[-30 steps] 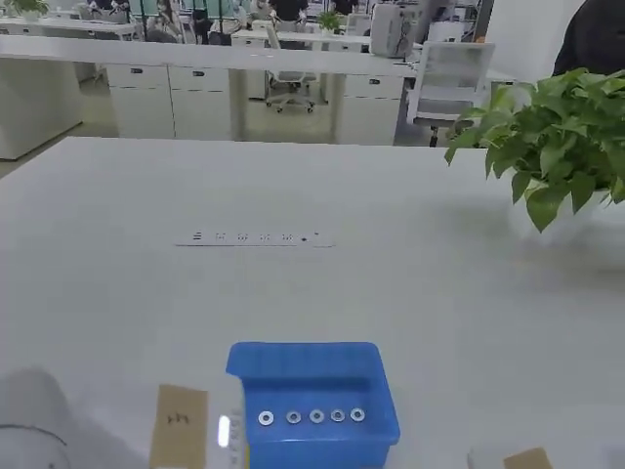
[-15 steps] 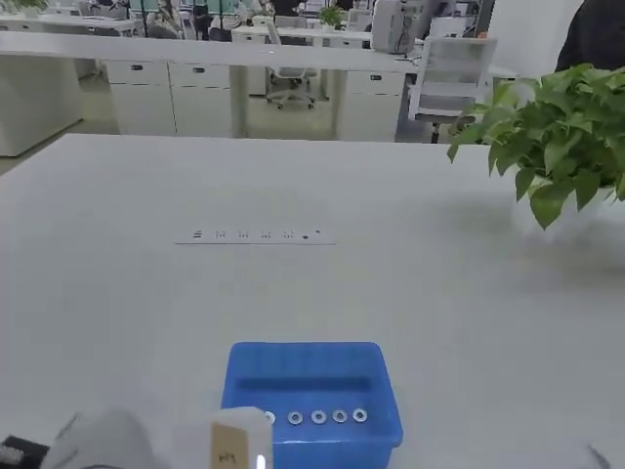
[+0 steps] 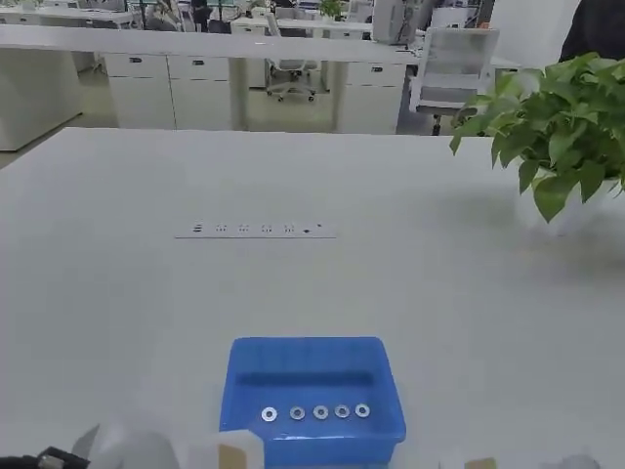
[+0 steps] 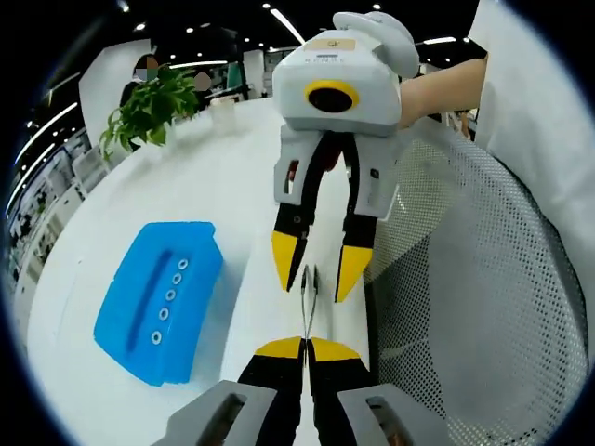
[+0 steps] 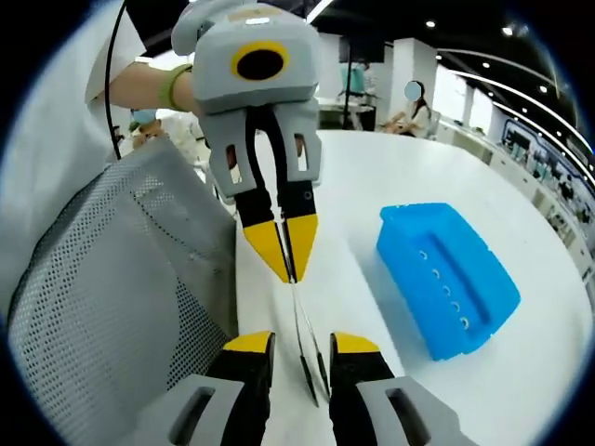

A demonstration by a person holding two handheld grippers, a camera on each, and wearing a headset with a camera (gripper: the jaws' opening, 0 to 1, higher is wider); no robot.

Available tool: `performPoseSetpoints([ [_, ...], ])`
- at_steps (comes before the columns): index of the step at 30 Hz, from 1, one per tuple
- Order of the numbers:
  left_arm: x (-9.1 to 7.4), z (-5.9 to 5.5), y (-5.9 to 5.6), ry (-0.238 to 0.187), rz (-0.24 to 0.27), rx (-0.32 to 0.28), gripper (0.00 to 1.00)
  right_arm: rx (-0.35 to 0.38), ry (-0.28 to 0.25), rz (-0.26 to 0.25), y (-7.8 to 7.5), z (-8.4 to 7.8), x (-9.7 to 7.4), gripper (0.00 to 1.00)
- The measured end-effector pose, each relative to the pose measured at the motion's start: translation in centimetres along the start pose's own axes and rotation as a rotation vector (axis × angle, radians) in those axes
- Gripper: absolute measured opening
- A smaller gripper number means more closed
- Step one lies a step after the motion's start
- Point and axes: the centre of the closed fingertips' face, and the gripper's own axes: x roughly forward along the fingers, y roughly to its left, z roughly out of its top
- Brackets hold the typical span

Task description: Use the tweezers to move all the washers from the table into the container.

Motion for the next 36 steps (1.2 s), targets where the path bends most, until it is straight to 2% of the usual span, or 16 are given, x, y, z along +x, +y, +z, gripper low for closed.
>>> performPoseSetpoints([
  [4,0.6,-0.8,0.2,0.026,-0.008,-0.015,0.00,0.047,-0.006,-0.058,-0.3,-0.9,-1.7,0.31],
  [6,0.9,-1.2,0.2,0.047,-0.015,-0.017,0.00,0.088,-0.024,-0.088,-0.5,-1.2,-2.5,0.35],
  [9,1.5,-1.9,0.2,0.075,-0.024,-0.019,0.00,0.147,-0.075,-0.163,-1.3,-1.6,-4.7,0.41],
  [11,1.7,-2.1,0.1,0.085,-0.029,-0.025,0.00,0.159,-0.110,-0.214,-1.7,-1.6,-6.2,0.45],
  [15,2.0,-2.5,0.1,0.100,-0.039,-0.041,0.00,0.173,-0.143,-0.294,-2.5,-2.3,-9.1,0.51],
  [18,2.2,-3.1,0.0,0.123,-0.042,-0.047,0.00,0.198,-0.174,-0.346,-3.1,-2.8,-10.5,0.54],
  [21,2.2,-3.1,-0.1,0.123,-0.042,-0.058,0.00,0.238,-0.240,-0.389,-3.6,-2.9,-11.4,0.57],
  [23,2.2,-3.1,0.0,0.124,-0.046,-0.062,0.00,0.318,-0.363,-0.380,-3.9,-1.8,-11.8,0.59],
  [24,2.2,-3.1,0.0,0.124,-0.045,-0.065,0.00,0.383,-0.428,-0.378,-4.2,-1.2,-12.1,0.60],
  [25,2.3,-3.1,0.1,0.122,-0.040,-0.066,0.00,0.391,-0.443,-0.381,-4.4,-1.0,-12.3,0.61],
  [27,2.3,-3.0,0.2,0.119,-0.032,-0.083,0.00,0.359,-0.453,-0.408,-4.8,-0.7,-12.8,0.62],
  [28,2.3,-3.0,0.2,0.112,-0.025,-0.091,0.00,0.344,-0.460,-0.433,-5.0,-0.7,-13.1,0.62],
  [30,2.0,-2.7,0.4,0.075,0.000,-0.130,0.03,0.349,-0.462,-0.446,-5.1,-0.8,-13.1,0.65],
  [33,1.2,-1.9,0.9,-0.014,0.064,-0.229,0.21,0.337,-0.428,-0.499,-5.6,-1.7,-13.4,0.66],
  [36,-0.6,-1.4,1.6,-0.108,0.150,-0.305,0.31,0.330,-0.440,-0.541,-6.1,-1.7,-14.0,0.68],
])
